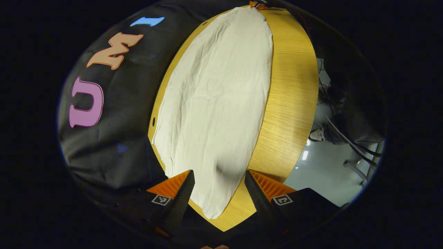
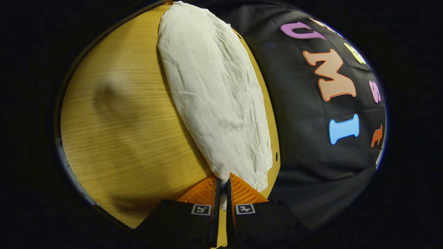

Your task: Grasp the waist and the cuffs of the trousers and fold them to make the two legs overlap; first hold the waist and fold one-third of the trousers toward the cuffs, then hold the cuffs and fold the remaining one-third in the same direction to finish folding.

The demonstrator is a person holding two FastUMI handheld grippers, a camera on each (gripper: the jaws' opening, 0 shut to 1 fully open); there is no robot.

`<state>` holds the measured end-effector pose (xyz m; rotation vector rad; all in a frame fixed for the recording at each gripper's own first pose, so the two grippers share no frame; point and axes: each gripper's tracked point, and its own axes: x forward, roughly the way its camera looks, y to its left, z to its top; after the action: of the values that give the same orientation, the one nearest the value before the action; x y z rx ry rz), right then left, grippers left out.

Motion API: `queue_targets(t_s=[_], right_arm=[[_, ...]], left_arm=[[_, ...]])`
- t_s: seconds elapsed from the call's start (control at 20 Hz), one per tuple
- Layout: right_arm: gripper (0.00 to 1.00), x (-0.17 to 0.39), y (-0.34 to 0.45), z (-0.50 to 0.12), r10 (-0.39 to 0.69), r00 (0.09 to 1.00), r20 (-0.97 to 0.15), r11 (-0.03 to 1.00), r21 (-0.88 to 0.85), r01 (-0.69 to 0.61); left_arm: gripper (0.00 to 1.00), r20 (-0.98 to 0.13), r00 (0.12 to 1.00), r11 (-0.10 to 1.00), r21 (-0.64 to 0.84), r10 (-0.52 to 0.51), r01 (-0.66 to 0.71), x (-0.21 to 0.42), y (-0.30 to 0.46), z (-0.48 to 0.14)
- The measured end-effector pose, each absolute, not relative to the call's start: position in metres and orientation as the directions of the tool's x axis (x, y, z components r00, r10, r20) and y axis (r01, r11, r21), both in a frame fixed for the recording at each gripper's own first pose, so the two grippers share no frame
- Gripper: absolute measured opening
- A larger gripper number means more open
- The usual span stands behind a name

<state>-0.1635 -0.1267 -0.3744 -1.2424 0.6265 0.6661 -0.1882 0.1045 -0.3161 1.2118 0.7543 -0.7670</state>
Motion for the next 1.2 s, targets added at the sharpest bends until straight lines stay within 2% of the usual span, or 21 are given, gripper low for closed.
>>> queue_targets(t_s=[0.15, 0.3, 0.35, 0.4, 0.45, 0.5, 0.6, 0.65, 0.7, 0.8, 1.0, 1.2], right_arm=[[0.12, -0.163, -0.127, -0.374, 0.107, 0.666, -0.738, 0.196, -0.641, -0.742], [0.12, -0.163, -0.128, -0.374, 0.096, 0.671, -0.735, 0.198, -0.646, -0.737], [0.12, -0.162, -0.127, -0.374, 0.092, 0.671, -0.735, 0.200, -0.647, -0.736], [0.12, -0.163, -0.128, -0.374, 0.088, 0.672, -0.735, 0.203, -0.647, -0.735], [0.12, -0.162, -0.129, -0.374, 0.086, 0.672, -0.736, 0.205, -0.647, -0.735], [0.12, -0.162, -0.127, -0.374, 0.084, 0.670, -0.737, 0.209, -0.645, -0.735], [0.11, -0.162, -0.128, -0.374, 0.081, 0.663, -0.744, 0.217, -0.636, -0.741], [0.11, -0.162, -0.128, -0.373, 0.081, 0.656, -0.751, 0.222, -0.628, -0.746], [0.12, -0.162, -0.129, -0.374, 0.081, 0.648, -0.758, 0.228, -0.618, -0.752], [0.12, -0.162, -0.131, -0.373, 0.074, 0.632, -0.771, 0.242, -0.601, -0.762], [0.11, -0.144, -0.131, -0.346, 0.079, 0.673, -0.736, 0.267, -0.634, -0.725], [0.11, -0.116, -0.129, -0.311, 0.072, 0.741, -0.668, 0.322, -0.687, -0.651]], left_arm=[[0.88, -0.843, 0.530, 0.159, 0.512, -0.097, 0.844, -0.174, 0.103, -0.323], [0.70, -0.836, 0.543, 0.151, 0.528, -0.080, 0.836, -0.162, 0.101, -0.324], [0.71, -0.839, 0.539, 0.152, 0.524, -0.077, 0.838, -0.159, 0.102, -0.328], [0.65, -0.843, 0.532, 0.162, 0.516, -0.074, 0.841, -0.159, 0.102, -0.332], [0.58, -0.850, 0.523, 0.168, 0.507, -0.068, 0.845, -0.160, 0.103, -0.335], [0.42, -0.854, 0.517, 0.169, 0.501, -0.062, 0.849, -0.162, 0.102, -0.337], [0.24, -0.865, 0.498, 0.177, 0.483, -0.055, 0.858, -0.167, 0.101, -0.340], [0.18, -0.871, 0.490, 0.191, 0.473, -0.047, 0.860, -0.166, 0.103, -0.342], [0.02, -0.868, 0.494, 0.203, 0.477, -0.045, 0.855, -0.165, 0.102, -0.341], [0.00, -0.864, 0.502, 0.264, 0.475, -0.039, 0.839, -0.164, 0.103, -0.341], [0.00, -0.880, 0.474, 0.424, 0.416, -0.035, 0.804, -0.164, 0.104, -0.338], [0.00, -0.837, 0.546, 0.497, 0.467, -0.016, 0.731, -0.135, 0.102, -0.314]])
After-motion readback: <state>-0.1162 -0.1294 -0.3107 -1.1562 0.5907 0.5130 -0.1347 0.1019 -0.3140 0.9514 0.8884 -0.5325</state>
